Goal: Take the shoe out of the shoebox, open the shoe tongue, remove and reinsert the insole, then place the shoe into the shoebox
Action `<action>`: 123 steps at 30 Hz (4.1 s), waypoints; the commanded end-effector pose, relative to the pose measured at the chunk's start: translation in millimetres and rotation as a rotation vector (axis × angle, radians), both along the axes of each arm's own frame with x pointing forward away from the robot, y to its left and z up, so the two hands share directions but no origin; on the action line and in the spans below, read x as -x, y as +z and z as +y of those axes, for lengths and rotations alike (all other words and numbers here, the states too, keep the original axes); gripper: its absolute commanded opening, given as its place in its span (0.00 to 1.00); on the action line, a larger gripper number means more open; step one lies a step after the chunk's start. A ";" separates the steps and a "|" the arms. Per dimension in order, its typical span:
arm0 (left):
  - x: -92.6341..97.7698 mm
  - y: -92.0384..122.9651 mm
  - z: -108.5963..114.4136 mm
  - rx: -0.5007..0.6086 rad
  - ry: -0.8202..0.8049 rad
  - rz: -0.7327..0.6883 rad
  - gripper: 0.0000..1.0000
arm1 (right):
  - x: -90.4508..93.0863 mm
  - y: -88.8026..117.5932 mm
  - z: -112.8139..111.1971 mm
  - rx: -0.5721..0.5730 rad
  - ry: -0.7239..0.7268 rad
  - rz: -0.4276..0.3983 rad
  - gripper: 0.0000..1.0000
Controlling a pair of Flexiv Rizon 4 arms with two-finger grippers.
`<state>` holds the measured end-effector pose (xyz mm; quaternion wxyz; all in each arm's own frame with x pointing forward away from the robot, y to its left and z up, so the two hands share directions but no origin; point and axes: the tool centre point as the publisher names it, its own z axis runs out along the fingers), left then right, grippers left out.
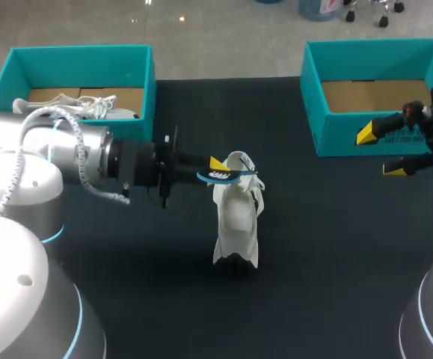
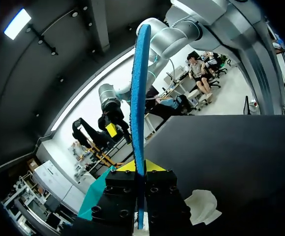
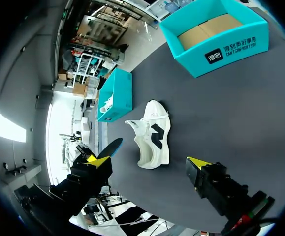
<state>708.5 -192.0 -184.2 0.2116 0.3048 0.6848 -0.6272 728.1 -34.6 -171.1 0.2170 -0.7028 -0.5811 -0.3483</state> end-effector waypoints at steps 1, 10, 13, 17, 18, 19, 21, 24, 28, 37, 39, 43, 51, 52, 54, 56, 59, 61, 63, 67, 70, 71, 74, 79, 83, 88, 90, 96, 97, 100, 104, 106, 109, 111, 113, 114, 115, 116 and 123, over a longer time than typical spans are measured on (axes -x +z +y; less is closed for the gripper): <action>11.1 -19.4 11.5 -0.010 0.001 0.023 0.00 | 0.8 0.3 -0.4 0.002 -0.002 0.002 1.00; 19.3 -50.2 19.5 -0.022 0.027 0.046 0.00 | 0.8 0.3 -0.4 0.002 -0.002 0.002 1.00; 22.3 -53.0 19.6 -0.016 0.032 0.051 0.00 | 0.8 0.3 -0.4 0.002 -0.002 0.002 1.00; 22.1 -60.5 19.1 -0.012 0.037 0.052 0.00 | 0.8 0.3 -0.4 0.002 -0.002 0.002 1.00; 21.7 -62.2 18.9 -0.013 0.038 0.050 0.00 | 0.8 0.3 -0.4 0.002 -0.002 0.002 1.00; 21.2 -64.2 18.6 -0.013 0.038 0.050 0.00 | 0.8 0.3 -0.4 0.002 -0.002 0.002 1.00; 18.8 -69.9 18.1 -0.016 0.038 0.053 0.00 | 0.8 0.3 -0.4 0.002 -0.002 0.002 1.00; 15.0 -77.1 16.2 -0.013 0.043 0.063 0.00 | 0.8 0.3 -0.4 0.002 -0.002 0.002 1.00; 11.5 -81.2 13.7 -0.008 0.053 0.071 0.00 | 0.8 0.3 -0.4 0.002 -0.002 0.002 1.00; 17.2 -67.9 7.2 0.005 0.047 0.085 0.00 | 0.8 0.3 -0.4 0.002 -0.002 0.002 1.00; 19.4 -65.3 5.0 0.027 0.043 0.103 0.00 | 0.8 0.3 -0.4 0.002 -0.002 0.002 1.00; 22.5 -63.8 -0.2 0.029 0.036 0.107 0.00 | 0.8 0.3 -0.4 0.002 -0.002 0.002 1.00; 18.7 -73.1 -4.8 0.022 0.058 0.109 0.00 | 0.8 0.3 -0.4 0.002 -0.002 0.002 1.00; 17.7 -74.6 -4.7 0.028 0.061 0.110 0.00 | 0.8 0.3 -0.4 0.002 -0.002 0.002 1.00; 16.4 -77.4 -5.1 0.029 0.063 0.113 0.00 | 0.8 0.3 -0.4 0.002 -0.002 0.002 1.00; 15.0 -80.5 -6.7 0.030 0.064 0.114 0.00 | 0.8 0.3 -0.4 0.002 -0.002 0.002 1.00; 13.5 -83.0 -7.9 0.025 0.066 0.115 0.00 | 0.8 0.3 -0.4 0.002 -0.002 0.002 1.00; 13.1 -83.2 -8.3 0.025 0.068 0.115 0.00 | 0.8 0.3 -0.4 0.002 -0.002 0.002 1.00; 13.0 -83.1 -8.5 0.027 0.070 0.116 0.00 | 0.8 0.3 -0.4 0.002 -0.002 0.002 1.00; 16.6 -75.6 -11.0 0.040 0.071 0.108 0.00 | 0.8 0.3 -0.4 0.002 -0.002 0.002 1.00; 19.4 -73.1 -15.1 0.060 0.068 0.109 0.00 | 0.8 0.3 -0.4 0.002 -0.002 0.002 1.00; 19.9 -74.1 -16.9 0.059 0.067 0.109 0.00 | 0.8 0.3 -0.4 0.002 -0.002 0.002 1.00; 21.0 -77.6 -22.8 0.066 0.064 0.118 0.00 | 0.8 0.3 -0.4 0.002 -0.002 0.002 1.00; 21.6 -78.9 -29.1 0.075 0.069 0.118 0.00 | 0.8 0.3 -0.4 0.002 -0.002 0.002 1.00; 18.8 -81.2 -29.7 0.081 0.081 0.116 0.00 | 0.8 0.3 -0.4 0.002 -0.002 0.002 1.00; 15.9 -86.2 -27.6 0.076 0.089 0.134 0.00 | 0.8 0.3 -0.4 0.002 -0.002 0.002 1.00; 15.0 -86.5 -25.5 0.079 0.090 0.143 0.00 | 0.8 0.3 -0.4 0.002 -0.002 0.002 1.00; 11.8 -89.5 -21.4 0.063 0.088 0.154 0.00 | 0.8 0.3 -0.4 0.002 -0.002 0.002 1.00; 10.7 -90.5 -21.1 0.060 0.087 0.154 0.00 | 0.8 0.3 -0.4 0.002 -0.002 0.002 1.00; 6.9 -94.4 -20.1 0.060 0.086 0.157 0.00 | 0.8 0.3 -0.4 0.002 -0.002 0.002 1.00; 1.5 -102.3 -19.1 0.059 0.088 0.164 0.00 | 0.8 0.3 -0.4 0.002 -0.002 0.002 1.00; -1.6 -104.2 -18.6 0.054 0.085 0.159 0.00 | 0.8 0.3 -0.4 0.002 -0.002 0.002 1.00; -5.8 -105.9 -17.9 0.049 0.061 0.140 0.00 | 0.8 0.3 -0.4 0.002 -0.002 0.002 1.00; -8.1 -107.2 -17.6 0.042 0.049 0.130 0.00 | 0.8 0.3 -0.4 0.002 -0.002 0.002 1.00; -10.7 -109.1 -17.3 0.037 0.046 0.126 0.00 | 0.8 0.3 -0.4 0.002 -0.002 0.002 1.00; -11.4 -109.8 -17.2 0.035 0.040 0.124 0.00 | 0.8 0.3 -0.4 0.002 -0.002 0.002 1.00; -12.6 -111.5 -17.1 0.032 0.039 0.122 0.00 | 0.8 0.3 -0.4 0.002 -0.002 0.002 1.00; -13.7 -112.7 -16.9 0.031 0.038 0.115 0.00 | 0.8 0.3 -0.4 0.002 -0.002 0.002 1.00; -19.3 -122.5 -17.9 -0.006 0.018 0.060 0.00 | 0.8 0.3 -0.4 0.002 -0.002 0.002 1.00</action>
